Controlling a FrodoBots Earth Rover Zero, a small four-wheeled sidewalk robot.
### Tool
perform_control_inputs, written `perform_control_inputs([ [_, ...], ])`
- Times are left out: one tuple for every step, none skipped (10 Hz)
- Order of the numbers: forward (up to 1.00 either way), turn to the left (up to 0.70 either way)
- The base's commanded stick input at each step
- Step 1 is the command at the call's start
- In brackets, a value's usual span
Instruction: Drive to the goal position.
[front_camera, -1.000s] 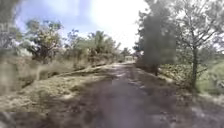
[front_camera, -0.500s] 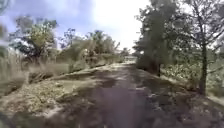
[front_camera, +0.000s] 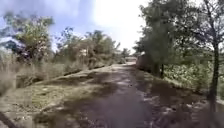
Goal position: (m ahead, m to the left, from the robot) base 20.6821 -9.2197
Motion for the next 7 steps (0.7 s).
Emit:
perform_control_inputs([
  [0.85, 0.00],
  [0.85, 0.00],
  [0.85, 0.00],
  [0.85, 0.00],
  [0.85, 0.00],
  [0.85, 0.00],
  [0.85, 0.00],
])
